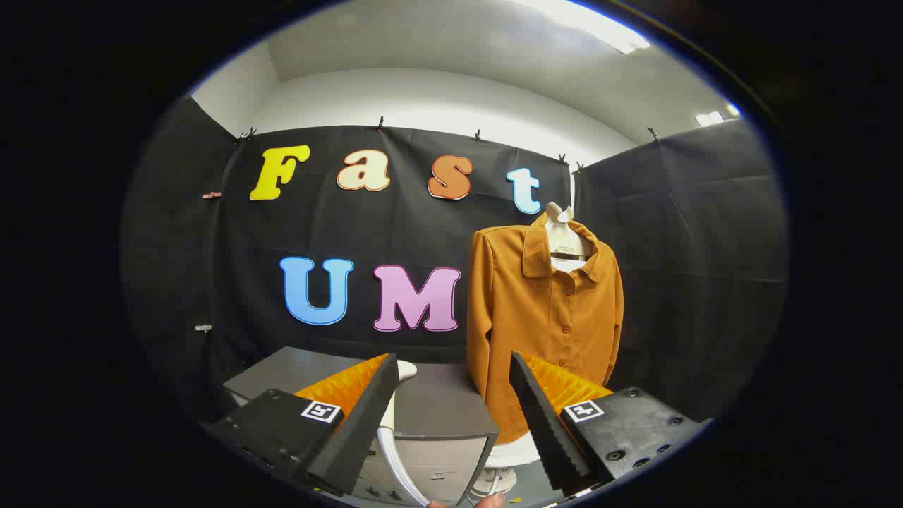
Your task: Iron the clothes twice with a garment steamer, once on the left side and once on the right side.
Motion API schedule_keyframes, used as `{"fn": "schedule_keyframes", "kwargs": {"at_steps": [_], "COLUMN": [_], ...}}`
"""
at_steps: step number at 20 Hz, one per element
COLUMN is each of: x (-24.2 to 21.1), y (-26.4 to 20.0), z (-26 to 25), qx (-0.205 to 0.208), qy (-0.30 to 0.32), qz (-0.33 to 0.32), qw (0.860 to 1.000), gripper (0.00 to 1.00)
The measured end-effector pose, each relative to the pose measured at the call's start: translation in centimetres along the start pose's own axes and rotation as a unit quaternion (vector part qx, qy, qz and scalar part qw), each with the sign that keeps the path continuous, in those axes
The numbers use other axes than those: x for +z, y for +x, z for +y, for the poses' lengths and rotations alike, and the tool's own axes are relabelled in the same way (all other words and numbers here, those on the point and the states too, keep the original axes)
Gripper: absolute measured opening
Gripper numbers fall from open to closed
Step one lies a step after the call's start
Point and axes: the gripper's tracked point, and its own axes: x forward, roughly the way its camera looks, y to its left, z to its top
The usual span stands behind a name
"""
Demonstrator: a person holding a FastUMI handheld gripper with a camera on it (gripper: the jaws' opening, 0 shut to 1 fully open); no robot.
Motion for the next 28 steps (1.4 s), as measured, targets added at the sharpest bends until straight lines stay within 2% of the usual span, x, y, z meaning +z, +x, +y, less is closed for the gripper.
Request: {"fn": "schedule_keyframes", "kwargs": {"at_steps": [15,22,25,28], "x": [-0.6,-1.0,-2.4,-5.7], "y": [0.1,0.3,1.9,4.2], "z": [0.9,2.7,4.8,7.0], "qx": [0.007,0.025,0.052,0.083], "qy": [-0.006,-0.006,-0.005,-0.002], "qz": [0.007,0.014,0.052,0.133], "qw": [1.0,1.0,0.997,0.988], "gripper": [0.99,0.99,0.98,0.99]}}
